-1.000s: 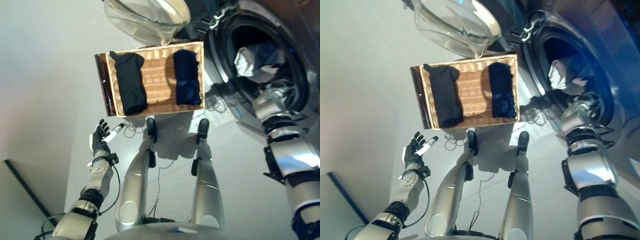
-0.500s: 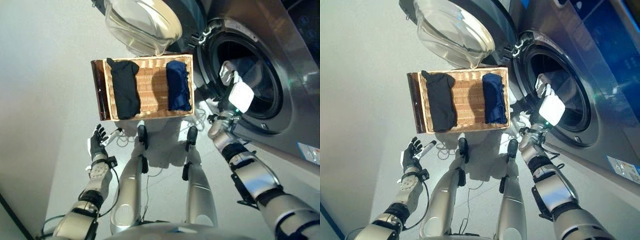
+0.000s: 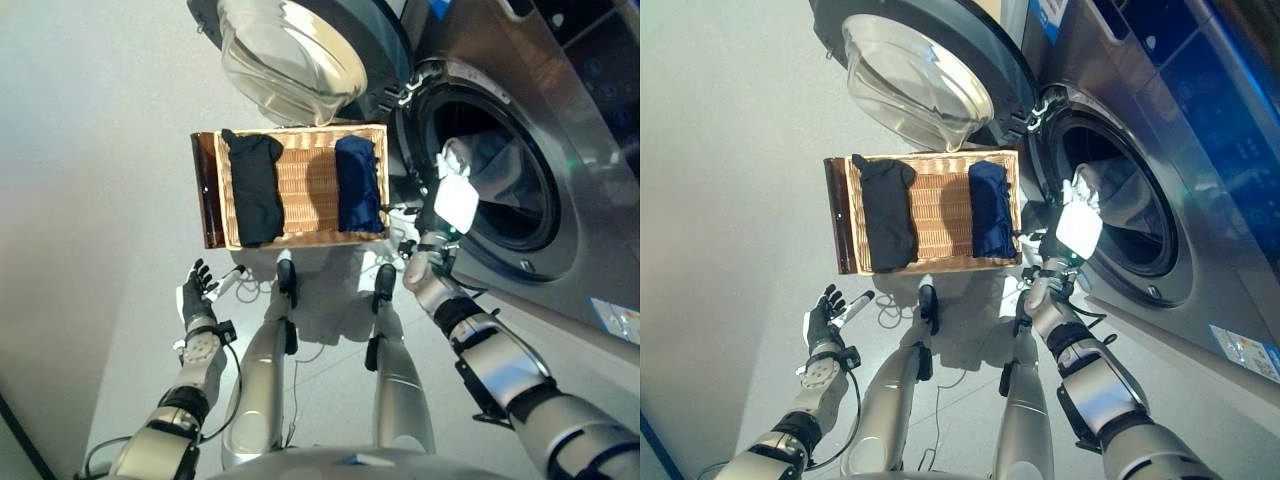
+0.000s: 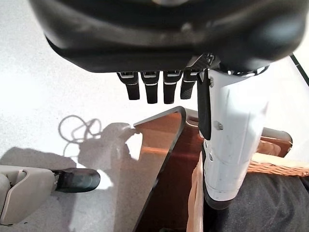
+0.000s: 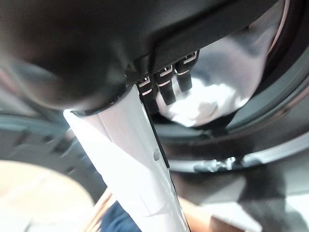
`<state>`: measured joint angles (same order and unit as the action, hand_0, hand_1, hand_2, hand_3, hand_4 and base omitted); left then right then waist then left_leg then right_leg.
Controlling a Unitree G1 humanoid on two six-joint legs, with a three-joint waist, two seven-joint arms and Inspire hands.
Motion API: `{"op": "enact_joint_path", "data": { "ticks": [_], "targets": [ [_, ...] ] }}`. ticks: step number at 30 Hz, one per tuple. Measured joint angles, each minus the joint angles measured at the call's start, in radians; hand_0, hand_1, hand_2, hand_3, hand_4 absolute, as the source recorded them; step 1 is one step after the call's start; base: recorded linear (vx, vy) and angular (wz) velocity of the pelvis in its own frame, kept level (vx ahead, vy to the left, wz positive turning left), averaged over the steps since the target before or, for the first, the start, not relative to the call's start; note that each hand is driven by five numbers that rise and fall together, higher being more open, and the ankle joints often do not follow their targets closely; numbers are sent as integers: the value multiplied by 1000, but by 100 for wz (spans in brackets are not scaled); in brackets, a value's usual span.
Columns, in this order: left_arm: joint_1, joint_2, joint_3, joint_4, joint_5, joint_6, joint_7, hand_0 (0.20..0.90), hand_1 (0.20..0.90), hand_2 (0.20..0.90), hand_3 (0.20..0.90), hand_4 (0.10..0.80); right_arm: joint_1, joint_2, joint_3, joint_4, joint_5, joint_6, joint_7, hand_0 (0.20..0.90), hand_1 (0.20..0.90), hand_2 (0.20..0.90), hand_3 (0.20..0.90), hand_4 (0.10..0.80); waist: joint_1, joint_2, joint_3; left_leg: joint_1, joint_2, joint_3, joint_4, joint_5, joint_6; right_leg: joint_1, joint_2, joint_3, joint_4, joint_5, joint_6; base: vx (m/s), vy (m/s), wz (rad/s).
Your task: Pick up the clothes and place them into the washing machine
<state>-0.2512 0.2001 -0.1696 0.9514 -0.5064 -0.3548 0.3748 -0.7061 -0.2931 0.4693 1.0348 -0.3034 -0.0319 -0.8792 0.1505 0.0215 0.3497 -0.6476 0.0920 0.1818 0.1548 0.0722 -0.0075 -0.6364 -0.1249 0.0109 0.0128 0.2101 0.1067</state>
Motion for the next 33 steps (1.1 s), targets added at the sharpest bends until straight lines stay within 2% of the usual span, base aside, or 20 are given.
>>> {"op": "enact_joint_path", "data": {
  "ticks": [2,16,25,33],
  "targets": [
    [0,0,0,0,0,0,0,900,900,900,900,800,5,1,20,-12,2,-18,27,900,900,900,900,800,1,0,-1,0,-1,1,1,0,-1,0,-1,0,0,-6,-8,4,1,2],
    [13,0,1,1,-2,0,-3,900,900,900,900,800,34,-20,51,-88,128,-111,182,900,900,900,900,800,-1,-2,-5,0,-1,-7,-1,1,0,4,0,-7,0,0,1,-1,-1,0],
    [36,4,0,-69,-38,-2,-15,900,900,900,900,800,24,-33,-4,-87,308,-127,229,900,900,900,900,800,1,-2,-4,0,-1,-22,-10,9,-3,17,-1,-27,-12,0,0,-12,-11,6],
    [77,32,-2,-162,-80,-2,-55,900,900,900,900,800,-62,-104,-47,-67,403,-125,270,900,900,900,900,800,5,1,3,-3,-2,-23,-46,23,-2,13,1,-33,-39,8,5,-4,-3,0]
  ]
}}
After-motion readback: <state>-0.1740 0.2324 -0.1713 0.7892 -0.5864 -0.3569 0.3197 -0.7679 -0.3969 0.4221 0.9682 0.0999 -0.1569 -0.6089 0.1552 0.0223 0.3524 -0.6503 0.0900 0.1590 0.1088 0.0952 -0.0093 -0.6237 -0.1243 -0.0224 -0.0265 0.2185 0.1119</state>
